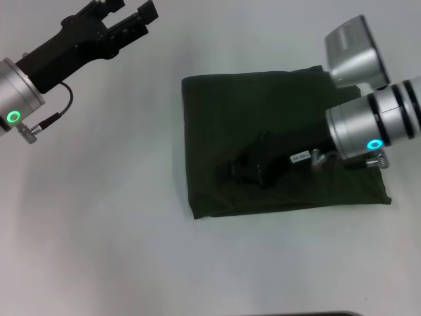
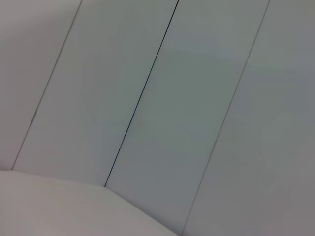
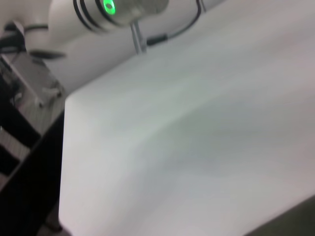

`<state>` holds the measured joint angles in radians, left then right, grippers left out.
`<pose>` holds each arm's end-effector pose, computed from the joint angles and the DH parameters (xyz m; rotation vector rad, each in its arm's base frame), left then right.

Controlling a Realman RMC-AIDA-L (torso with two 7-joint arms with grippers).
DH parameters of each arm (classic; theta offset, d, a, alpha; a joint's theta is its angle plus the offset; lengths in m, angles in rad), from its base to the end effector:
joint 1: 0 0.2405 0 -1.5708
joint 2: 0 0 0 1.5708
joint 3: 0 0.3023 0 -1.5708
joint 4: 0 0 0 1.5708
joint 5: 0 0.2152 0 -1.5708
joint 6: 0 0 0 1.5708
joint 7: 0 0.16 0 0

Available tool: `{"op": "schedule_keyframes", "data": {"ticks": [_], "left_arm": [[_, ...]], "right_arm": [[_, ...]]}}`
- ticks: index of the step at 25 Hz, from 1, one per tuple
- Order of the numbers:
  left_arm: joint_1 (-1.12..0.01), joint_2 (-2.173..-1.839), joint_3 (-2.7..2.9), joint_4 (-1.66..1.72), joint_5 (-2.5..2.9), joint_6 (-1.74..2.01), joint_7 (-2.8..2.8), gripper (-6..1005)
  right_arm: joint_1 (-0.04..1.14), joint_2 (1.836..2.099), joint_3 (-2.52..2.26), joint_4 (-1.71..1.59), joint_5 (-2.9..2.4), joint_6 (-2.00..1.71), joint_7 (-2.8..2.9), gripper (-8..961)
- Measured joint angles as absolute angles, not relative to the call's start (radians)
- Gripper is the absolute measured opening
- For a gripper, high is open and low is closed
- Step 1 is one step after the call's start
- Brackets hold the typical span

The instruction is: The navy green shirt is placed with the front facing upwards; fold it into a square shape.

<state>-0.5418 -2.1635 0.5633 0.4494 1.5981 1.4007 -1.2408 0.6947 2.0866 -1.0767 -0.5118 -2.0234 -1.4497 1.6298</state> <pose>-0.2753 0.3845 -0.0500 -2.2114 -0.7802 -1.1751 0.2496 0.3583 -0.1132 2.9526 -0.7756 -0.3462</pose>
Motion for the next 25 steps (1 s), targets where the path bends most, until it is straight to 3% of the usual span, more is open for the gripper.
{"op": "schedule_keyframes", "data": {"ticks": [19,25], "left_arm": [[-0.504,-2.159,0.552,0.457,1.589,1.468,-1.239,885],[-0.479,-2.16,0.552,0.457,1.589,1.469,-1.232,884]], "right_arm": [[0.392,2.079,-0.55,-0.569,-1.989,-1.584,1.494,61],[0.358,2.069,-0.515,-0.532,-1.995,-1.621,1.441,215]]}}
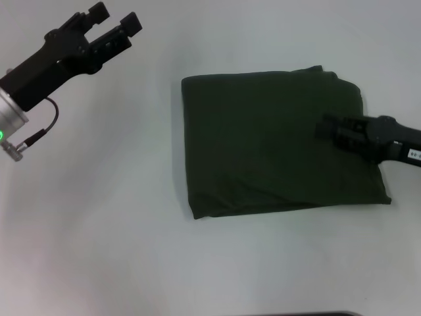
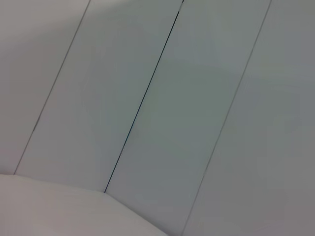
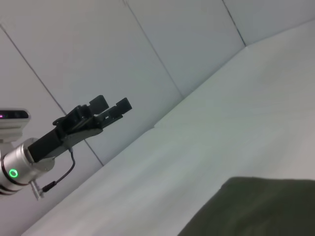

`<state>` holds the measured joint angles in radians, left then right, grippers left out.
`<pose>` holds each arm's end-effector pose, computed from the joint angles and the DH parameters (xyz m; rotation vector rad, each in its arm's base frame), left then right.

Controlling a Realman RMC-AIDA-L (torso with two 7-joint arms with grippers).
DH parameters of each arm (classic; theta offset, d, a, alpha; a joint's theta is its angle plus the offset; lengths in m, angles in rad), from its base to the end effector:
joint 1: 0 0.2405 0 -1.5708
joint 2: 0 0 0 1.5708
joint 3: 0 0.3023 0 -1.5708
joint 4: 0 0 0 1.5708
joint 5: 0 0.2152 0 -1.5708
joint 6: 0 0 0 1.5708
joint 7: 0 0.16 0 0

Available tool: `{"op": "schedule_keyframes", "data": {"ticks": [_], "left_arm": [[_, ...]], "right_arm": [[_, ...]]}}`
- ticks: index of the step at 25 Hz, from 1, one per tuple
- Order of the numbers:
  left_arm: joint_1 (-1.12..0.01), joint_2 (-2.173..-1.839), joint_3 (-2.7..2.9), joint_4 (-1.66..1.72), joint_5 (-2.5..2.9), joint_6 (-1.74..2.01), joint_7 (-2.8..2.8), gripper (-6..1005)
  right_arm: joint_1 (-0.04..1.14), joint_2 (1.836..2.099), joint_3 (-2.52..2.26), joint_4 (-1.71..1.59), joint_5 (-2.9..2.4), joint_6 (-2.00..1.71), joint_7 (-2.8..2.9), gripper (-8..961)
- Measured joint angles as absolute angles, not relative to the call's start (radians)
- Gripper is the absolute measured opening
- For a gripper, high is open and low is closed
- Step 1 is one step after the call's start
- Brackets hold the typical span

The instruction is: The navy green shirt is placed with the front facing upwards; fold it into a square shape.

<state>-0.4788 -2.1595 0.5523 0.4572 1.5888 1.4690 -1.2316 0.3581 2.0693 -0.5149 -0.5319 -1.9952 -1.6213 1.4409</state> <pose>-0.2915 0.3628 -0.0423 -2.1859 -0.7849 -1.2081 0.3569 0.2943 -0.0314 -2.4770 1.0777 0.8948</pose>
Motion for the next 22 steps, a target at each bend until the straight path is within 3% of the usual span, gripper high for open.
{"op": "schedule_keyframes", "data": {"ticks": [15,22], "left_arm": [[-0.463,-2.16,0.558,0.451,1.593,1.472,-1.237,884],[-0.456,-2.151,0.62,0.454,1.6,1.483,-1.245,884]], "right_arm": [[0.343,2.042,-0.509,-0.538,-1.999,-1.65,1.427,848],[0.356,2.044,-0.521,-0.529,-1.999,-1.652,1.421,915]]}}
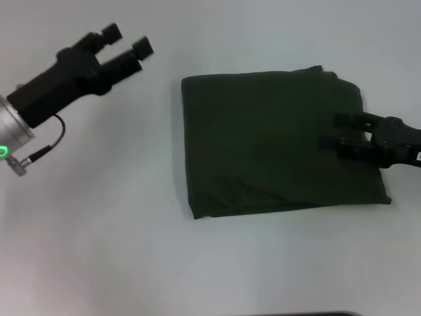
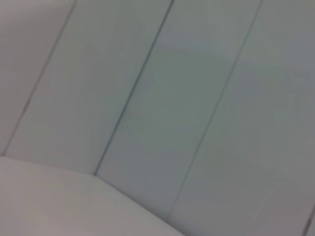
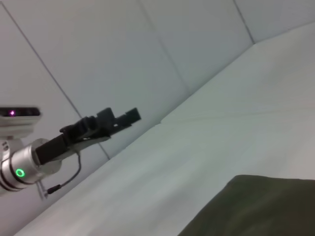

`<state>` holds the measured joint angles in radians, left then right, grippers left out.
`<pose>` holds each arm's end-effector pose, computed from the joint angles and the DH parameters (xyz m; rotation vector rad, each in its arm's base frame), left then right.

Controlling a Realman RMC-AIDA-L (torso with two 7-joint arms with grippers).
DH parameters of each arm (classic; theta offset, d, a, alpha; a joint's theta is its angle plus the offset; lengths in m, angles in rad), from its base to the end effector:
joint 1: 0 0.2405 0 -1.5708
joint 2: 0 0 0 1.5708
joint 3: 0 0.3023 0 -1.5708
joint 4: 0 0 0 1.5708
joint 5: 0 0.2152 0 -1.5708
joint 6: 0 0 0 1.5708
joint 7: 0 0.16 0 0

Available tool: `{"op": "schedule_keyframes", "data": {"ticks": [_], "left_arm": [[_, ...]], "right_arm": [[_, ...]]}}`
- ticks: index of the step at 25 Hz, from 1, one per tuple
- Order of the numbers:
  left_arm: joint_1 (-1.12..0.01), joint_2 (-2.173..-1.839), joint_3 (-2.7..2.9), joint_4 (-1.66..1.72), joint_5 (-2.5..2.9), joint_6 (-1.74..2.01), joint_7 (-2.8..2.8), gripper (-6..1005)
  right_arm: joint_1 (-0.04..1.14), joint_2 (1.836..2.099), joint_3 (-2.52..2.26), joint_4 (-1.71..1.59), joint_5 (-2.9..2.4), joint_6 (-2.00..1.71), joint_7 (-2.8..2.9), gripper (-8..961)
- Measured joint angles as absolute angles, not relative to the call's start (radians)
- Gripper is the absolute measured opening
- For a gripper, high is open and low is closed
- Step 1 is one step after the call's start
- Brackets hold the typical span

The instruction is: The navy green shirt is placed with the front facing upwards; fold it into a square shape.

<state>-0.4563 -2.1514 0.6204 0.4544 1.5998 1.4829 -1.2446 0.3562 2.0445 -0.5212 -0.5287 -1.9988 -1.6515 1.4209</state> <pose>-0.2942 0.3513 -0.0512 -2.2637 -0.8054 -1.1806 0.3597 0.2920 -0.0220 -2.5100 1.0373 0.8824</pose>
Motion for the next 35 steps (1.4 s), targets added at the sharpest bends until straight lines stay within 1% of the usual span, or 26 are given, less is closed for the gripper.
{"op": "schedule_keyframes", "data": {"ticks": [4,10,14,23,35], "left_arm": [[-0.448,-2.132,0.703,0.458,1.6,1.517,-1.253,885],[-0.437,-2.101,0.79,0.459,1.613,1.588,-1.272,885],[-0.435,-2.09,0.804,0.46,1.664,1.619,-1.302,885],[-0.428,-2.091,0.818,0.46,1.681,1.65,-1.329,885],[-0.427,-2.089,0.827,0.46,1.707,1.666,-1.342,885]], "right_arm": [[0.358,2.059,-0.554,-0.529,-1.999,-1.666,1.394,921],[0.357,2.058,-0.636,-0.526,-1.999,-1.687,1.388,916],[0.357,2.054,-0.652,-0.526,-1.999,-1.695,1.388,915],[0.371,2.049,-0.674,-0.526,-1.999,-1.695,1.385,914],[0.38,2.052,-0.698,-0.526,-1.999,-1.694,1.385,914]]}}
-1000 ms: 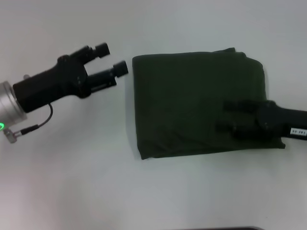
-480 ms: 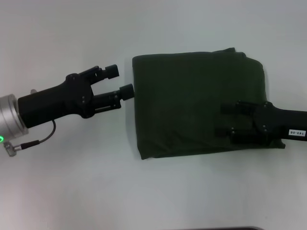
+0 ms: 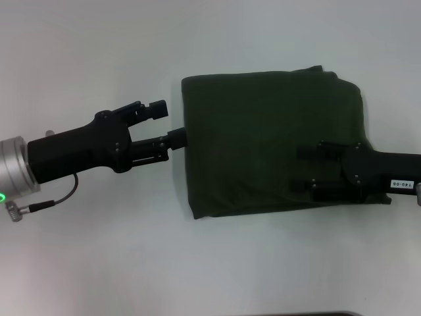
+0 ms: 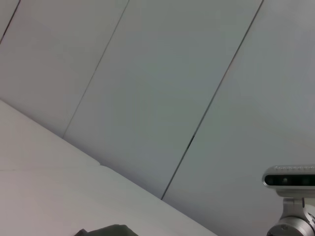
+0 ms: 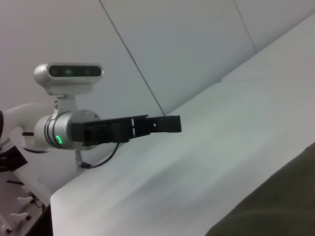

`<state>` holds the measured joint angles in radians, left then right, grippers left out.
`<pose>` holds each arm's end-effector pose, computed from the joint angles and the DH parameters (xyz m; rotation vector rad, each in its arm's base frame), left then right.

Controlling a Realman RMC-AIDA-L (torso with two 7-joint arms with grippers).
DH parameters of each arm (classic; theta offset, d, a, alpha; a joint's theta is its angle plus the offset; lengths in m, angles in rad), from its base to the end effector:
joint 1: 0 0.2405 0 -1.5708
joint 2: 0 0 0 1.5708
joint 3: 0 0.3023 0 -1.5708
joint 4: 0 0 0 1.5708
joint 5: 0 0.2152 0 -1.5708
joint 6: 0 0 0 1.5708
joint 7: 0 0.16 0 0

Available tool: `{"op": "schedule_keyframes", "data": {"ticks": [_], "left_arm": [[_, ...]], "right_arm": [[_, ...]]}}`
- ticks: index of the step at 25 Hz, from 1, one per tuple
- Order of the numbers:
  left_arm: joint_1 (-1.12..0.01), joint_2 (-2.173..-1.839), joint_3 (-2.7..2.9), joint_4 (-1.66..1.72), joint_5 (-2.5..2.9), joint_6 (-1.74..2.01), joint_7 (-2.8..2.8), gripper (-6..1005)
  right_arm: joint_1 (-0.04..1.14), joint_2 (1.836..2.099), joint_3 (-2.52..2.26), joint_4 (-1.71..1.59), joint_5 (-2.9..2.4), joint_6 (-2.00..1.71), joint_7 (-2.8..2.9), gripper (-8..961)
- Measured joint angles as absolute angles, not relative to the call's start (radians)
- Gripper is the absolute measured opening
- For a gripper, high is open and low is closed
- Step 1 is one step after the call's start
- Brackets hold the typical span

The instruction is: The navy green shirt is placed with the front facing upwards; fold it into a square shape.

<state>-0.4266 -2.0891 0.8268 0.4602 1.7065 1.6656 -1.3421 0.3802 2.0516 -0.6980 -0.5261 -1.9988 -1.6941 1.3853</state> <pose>-0.2919 0.3063 -0.0628 -2.6676 -0.8410 -1.1272 0.3381 0.2828 -0.0472 -2.7576 0.9417 0.8276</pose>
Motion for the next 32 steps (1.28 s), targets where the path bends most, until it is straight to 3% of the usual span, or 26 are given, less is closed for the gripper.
{"op": "schedule_keyframes", "data": {"ticks": [32], "left_arm": [[-0.428,-2.087,0.827,0.46,1.727,1.666,-1.342,885]], "right_arm": [[0.389,2.057,-0.69,-0.526,-1.997,-1.689,1.387,911]]}}
